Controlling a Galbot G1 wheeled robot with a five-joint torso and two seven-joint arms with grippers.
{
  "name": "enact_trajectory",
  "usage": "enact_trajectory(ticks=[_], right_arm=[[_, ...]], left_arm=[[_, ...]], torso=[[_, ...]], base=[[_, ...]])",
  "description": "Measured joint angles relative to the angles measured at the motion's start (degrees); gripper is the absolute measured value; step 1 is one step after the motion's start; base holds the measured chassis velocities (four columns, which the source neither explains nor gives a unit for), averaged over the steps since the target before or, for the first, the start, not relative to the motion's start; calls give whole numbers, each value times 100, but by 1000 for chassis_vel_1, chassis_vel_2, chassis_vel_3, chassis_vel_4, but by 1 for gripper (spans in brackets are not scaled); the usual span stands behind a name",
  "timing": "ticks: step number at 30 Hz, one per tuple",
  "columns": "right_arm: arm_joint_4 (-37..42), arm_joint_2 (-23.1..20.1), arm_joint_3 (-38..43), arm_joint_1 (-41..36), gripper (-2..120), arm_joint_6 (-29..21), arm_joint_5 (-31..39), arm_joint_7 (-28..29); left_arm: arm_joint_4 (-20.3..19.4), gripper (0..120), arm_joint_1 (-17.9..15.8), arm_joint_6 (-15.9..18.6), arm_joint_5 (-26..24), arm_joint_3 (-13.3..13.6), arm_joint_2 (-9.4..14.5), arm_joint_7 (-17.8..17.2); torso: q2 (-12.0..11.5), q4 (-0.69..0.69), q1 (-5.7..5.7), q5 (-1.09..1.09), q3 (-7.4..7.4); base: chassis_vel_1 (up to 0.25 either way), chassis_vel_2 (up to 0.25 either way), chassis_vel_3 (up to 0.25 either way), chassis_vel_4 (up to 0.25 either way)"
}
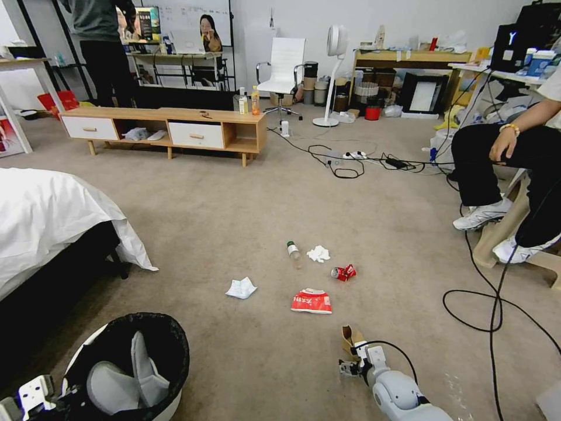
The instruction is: Pick up the trash bin and place the garbage on the floor into it.
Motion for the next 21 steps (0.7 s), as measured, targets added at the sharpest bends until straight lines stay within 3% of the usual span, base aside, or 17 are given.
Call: enact_trajectory(ticks=[21], right_arm=[[-253,75,-24,52,26,190,-148,-38]], left_arm=[[15,2,22,0,1,-5,-15,4]], torso=[[0,0,0,0,0]], base=[[0,0,0,0]])
